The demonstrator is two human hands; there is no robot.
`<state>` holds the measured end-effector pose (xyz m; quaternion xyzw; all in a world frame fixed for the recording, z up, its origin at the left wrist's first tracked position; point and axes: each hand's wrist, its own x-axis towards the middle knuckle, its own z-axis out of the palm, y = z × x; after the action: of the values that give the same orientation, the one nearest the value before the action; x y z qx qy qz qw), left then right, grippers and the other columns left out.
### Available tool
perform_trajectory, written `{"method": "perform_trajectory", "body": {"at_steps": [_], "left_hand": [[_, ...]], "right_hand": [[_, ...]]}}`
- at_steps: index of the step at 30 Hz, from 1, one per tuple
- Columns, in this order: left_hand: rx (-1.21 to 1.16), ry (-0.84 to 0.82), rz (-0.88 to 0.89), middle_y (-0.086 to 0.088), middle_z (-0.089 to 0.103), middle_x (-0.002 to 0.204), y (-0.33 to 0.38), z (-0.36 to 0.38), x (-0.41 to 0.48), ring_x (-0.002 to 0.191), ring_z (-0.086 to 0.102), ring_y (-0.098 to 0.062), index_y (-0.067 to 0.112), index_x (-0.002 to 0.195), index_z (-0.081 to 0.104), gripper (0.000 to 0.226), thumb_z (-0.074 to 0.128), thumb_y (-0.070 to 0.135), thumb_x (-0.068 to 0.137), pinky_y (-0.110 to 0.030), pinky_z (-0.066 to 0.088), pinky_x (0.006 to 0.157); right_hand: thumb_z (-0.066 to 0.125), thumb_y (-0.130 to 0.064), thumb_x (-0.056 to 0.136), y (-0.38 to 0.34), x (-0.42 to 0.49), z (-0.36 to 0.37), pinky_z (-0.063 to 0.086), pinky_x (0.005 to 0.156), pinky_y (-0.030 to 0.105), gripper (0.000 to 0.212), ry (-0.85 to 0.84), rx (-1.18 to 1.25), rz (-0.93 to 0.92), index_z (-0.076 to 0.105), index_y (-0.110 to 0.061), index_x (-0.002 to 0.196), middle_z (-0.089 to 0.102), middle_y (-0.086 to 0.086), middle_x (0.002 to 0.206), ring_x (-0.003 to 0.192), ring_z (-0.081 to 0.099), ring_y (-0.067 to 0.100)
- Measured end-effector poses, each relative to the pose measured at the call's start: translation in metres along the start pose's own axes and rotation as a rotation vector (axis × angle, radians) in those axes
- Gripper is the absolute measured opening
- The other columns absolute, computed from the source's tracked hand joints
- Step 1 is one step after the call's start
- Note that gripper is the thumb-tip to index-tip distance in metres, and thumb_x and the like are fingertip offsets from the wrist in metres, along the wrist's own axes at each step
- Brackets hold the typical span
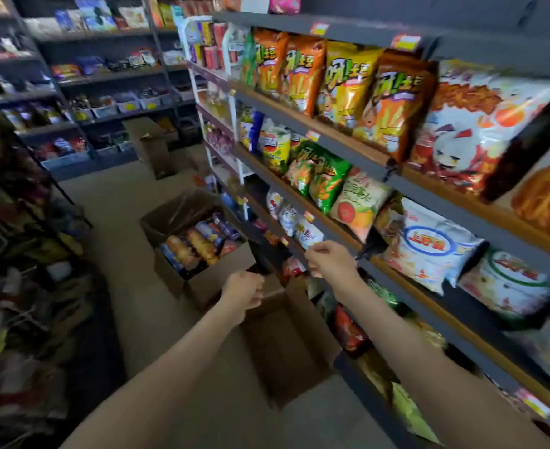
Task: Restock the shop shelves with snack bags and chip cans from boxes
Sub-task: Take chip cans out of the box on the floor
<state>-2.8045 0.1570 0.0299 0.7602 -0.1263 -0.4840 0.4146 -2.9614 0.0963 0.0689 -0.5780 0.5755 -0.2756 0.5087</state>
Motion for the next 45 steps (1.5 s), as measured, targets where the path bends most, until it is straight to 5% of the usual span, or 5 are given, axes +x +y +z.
{"method": "perform_trajectory", "body": {"at_steps": [6,14,23,29,45], "left_hand": [[0.041,0.135,0.059,-0.008,0.055,0.076,0.009,-0.126,0.123,0.072,0.054,-0.024,0.01,0.094,0.056,0.001,0.057,0.01,0.093,-0.032,0.046,0.059],[0.003,0.16,0.014,-0.014,0.059,0.09,0.046,-0.2,0.271,0.065,0.051,-0.021,0.013,0.116,0.048,0.032,0.065,0.015,0.089,-0.028,0.039,0.048],[0.079,0.196,-0.097,-0.017,0.058,0.121,0.075,-0.256,0.474,0.103,0.06,-0.031,0.013,0.134,0.042,0.053,0.068,0.015,0.088,-0.044,0.053,0.09],[0.236,0.099,-0.038,-0.009,0.058,0.123,0.082,-0.272,0.619,0.11,0.06,-0.029,0.015,0.132,0.045,0.051,0.069,0.014,0.087,-0.045,0.051,0.094],[1.474,-0.506,0.98,-0.001,0.062,0.128,0.015,-0.301,0.907,0.126,0.052,-0.025,0.025,0.131,0.055,0.083,0.084,0.052,0.057,-0.052,0.025,0.108]], "right_hand": [[0.061,-0.018,0.093,-0.024,0.089,0.151,0.055,0.082,0.039,0.005,-0.065,0.011,0.092,0.061,-0.017,0.098,0.06,0.005,0.1,0.089,0.063,0.021],[0.062,-0.023,0.093,-0.038,0.222,0.251,0.053,0.089,0.038,0.016,-0.086,-0.044,0.125,0.058,-0.021,0.107,0.06,0.0,0.109,0.099,0.058,0.018],[0.064,-0.023,0.091,-0.016,0.427,0.382,0.048,0.096,0.042,0.029,-0.204,-0.136,0.302,0.054,-0.016,0.117,0.056,0.005,0.116,0.107,0.054,0.022],[0.066,-0.021,0.089,0.021,0.527,0.457,0.046,0.083,0.035,0.041,-0.227,-0.177,0.401,0.052,-0.012,0.127,0.057,0.005,0.109,0.104,0.055,0.023],[0.072,-0.004,0.078,0.173,0.665,0.644,0.037,0.094,0.026,0.073,-0.369,-0.352,0.352,0.04,-0.012,0.143,0.05,0.008,0.135,0.126,0.047,0.024]]}}
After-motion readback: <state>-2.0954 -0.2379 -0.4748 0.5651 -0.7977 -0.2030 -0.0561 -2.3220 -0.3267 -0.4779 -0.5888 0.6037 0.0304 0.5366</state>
